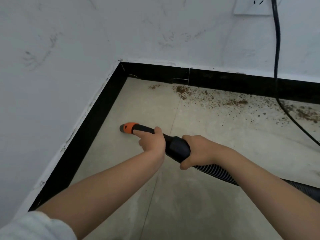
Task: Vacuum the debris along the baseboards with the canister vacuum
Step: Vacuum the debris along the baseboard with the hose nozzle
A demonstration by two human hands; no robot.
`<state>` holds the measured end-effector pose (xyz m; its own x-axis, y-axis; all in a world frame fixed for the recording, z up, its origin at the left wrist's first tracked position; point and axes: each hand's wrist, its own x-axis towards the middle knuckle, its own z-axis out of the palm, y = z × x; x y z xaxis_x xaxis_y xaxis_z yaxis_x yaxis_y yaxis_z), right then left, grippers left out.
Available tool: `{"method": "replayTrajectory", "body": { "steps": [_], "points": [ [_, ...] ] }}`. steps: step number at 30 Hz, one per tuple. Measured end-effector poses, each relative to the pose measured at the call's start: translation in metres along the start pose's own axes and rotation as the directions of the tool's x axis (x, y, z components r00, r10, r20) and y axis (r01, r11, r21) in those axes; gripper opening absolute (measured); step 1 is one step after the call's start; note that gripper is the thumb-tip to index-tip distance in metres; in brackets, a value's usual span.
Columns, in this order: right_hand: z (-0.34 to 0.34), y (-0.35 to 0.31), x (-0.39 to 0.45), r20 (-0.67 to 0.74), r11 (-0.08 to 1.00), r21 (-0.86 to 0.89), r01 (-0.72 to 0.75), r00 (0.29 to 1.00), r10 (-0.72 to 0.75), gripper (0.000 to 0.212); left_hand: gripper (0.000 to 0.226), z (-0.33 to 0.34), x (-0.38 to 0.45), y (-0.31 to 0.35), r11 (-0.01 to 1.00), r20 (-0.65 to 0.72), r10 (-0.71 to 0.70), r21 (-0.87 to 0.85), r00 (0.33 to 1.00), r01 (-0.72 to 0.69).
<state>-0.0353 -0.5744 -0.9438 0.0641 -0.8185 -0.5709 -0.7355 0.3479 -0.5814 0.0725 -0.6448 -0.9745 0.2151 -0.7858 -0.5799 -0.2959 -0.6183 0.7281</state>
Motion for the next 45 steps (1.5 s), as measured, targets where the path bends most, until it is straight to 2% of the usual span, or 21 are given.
{"method": "replayTrajectory", "body": {
  "steps": [4,8,15,22,32,37,42,45],
  "points": [
    [0.012,-0.001,0.002,-0.056,0.999,0.043,-0.007,0.998,0.009,0.045,0.072,-0.001,-0.002,0.003,0.999,0.015,0.032,-0.001,0.999,-0.032],
    [0.006,-0.007,0.01,-0.031,1.0,-0.004,-0.001,1.0,0.001,0.045,0.072,-0.008,-0.001,0.007,0.999,0.004,-0.012,-0.038,1.0,0.012],
    [0.021,-0.052,0.056,-0.021,0.998,0.033,0.052,0.998,-0.051,0.047,0.072,-0.05,0.038,0.023,0.998,-0.081,0.031,-0.054,0.996,-0.036],
    [0.024,-0.055,0.056,-0.001,0.998,0.052,0.021,1.0,-0.021,0.046,0.072,-0.055,0.041,0.02,0.996,-0.048,0.054,-0.067,0.997,-0.057],
    [-0.003,-0.032,-0.015,-0.166,0.989,-0.061,-0.137,0.978,0.125,0.048,0.068,-0.008,-0.004,0.024,0.993,0.216,0.119,-0.052,0.969,-0.11],
    [-0.005,-0.016,-0.044,-0.221,0.98,-0.057,-0.19,0.96,0.174,0.049,0.065,0.012,-0.029,0.02,0.988,0.302,0.147,-0.009,0.942,-0.151],
    [0.001,0.008,-0.072,-0.304,0.964,-0.061,-0.257,0.925,0.228,0.049,0.061,0.036,-0.048,0.014,0.962,0.452,0.192,0.088,0.871,-0.257],
    [0.005,0.026,-0.081,-0.337,0.95,-0.04,-0.309,0.899,0.279,0.049,0.067,0.055,-0.055,0.012,0.937,0.53,0.198,0.143,0.825,-0.317]
  ]
}}
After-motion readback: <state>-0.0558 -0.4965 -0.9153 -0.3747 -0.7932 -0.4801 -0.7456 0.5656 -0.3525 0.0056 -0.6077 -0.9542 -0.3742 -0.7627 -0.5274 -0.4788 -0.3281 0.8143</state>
